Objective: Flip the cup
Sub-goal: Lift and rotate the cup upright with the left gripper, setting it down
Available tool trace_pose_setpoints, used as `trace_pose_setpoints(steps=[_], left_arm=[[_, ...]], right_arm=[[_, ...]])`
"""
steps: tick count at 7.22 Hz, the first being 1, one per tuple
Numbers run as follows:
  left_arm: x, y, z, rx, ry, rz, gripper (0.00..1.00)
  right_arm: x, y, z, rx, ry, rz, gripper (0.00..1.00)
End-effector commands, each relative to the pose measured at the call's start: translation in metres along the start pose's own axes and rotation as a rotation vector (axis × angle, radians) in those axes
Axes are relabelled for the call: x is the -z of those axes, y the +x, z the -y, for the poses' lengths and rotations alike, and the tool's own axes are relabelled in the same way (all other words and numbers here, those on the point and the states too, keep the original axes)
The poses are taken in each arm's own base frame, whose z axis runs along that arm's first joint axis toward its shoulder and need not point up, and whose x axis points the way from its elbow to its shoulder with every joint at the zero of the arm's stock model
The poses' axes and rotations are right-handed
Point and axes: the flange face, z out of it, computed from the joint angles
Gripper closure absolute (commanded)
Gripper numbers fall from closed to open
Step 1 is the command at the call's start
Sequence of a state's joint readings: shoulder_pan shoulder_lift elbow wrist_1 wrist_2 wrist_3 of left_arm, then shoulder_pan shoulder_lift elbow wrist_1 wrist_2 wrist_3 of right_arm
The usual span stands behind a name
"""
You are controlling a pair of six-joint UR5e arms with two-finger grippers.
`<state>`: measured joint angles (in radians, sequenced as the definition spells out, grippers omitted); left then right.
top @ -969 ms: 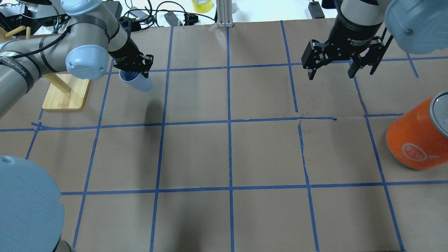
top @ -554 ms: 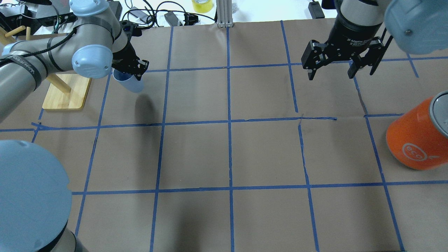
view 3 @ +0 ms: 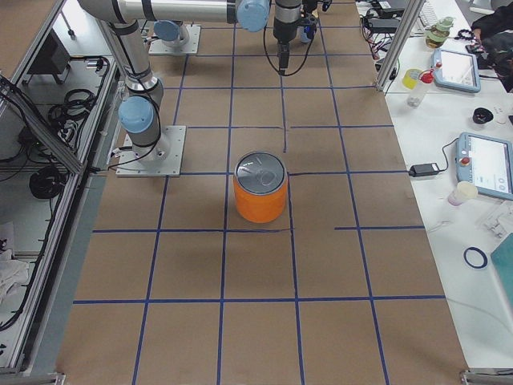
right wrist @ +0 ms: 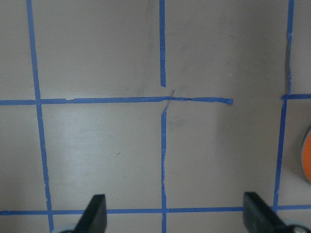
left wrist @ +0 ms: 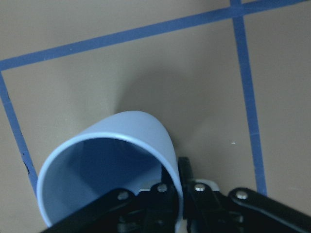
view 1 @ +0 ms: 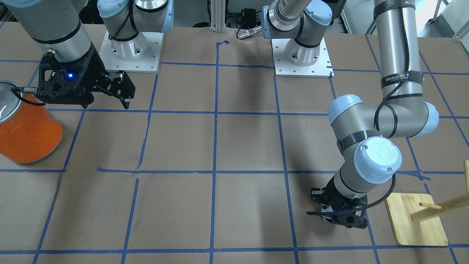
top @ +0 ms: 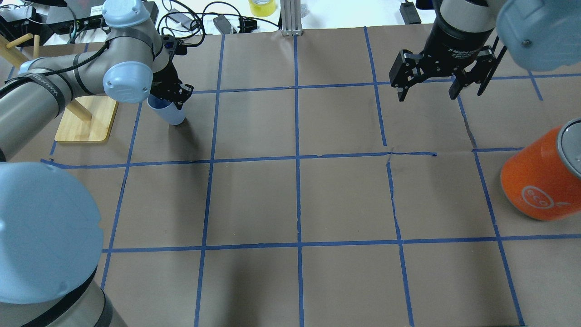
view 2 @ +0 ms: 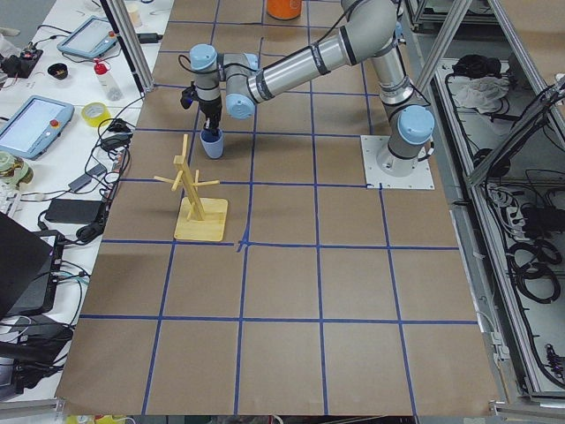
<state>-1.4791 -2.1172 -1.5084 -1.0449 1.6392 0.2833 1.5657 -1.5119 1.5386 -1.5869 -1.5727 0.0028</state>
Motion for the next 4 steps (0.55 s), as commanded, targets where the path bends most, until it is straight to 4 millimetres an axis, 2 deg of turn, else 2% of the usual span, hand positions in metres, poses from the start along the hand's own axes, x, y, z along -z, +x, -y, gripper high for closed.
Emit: trace_pose_setpoints(steps=[1, 2, 3, 4], left_arm=[[-0.002, -0.001, 0.0, -0.002, -0.006, 0.015, 0.29], [0.008, -0.002, -0.001, 0.001, 0.008, 0.019, 0.19], [0.026, -0.003, -0.003, 0.006, 0.032, 0.026, 0.15], [0.052, -0.003, -0.01, 0.007, 0.048, 0.031, 0.11]], right_arm=[[0.0, 0.0, 0.001, 0.003, 0.004, -0.001, 0.0], [0.001, 0.0, 0.0, 0.003, 0.006, -0.001, 0.0], [0.001, 0.0, 0.0, 0.003, 0.006, -0.003, 0.0], [0.001, 0.0, 0.0, 0.003, 0.004, -0.004, 0.0]])
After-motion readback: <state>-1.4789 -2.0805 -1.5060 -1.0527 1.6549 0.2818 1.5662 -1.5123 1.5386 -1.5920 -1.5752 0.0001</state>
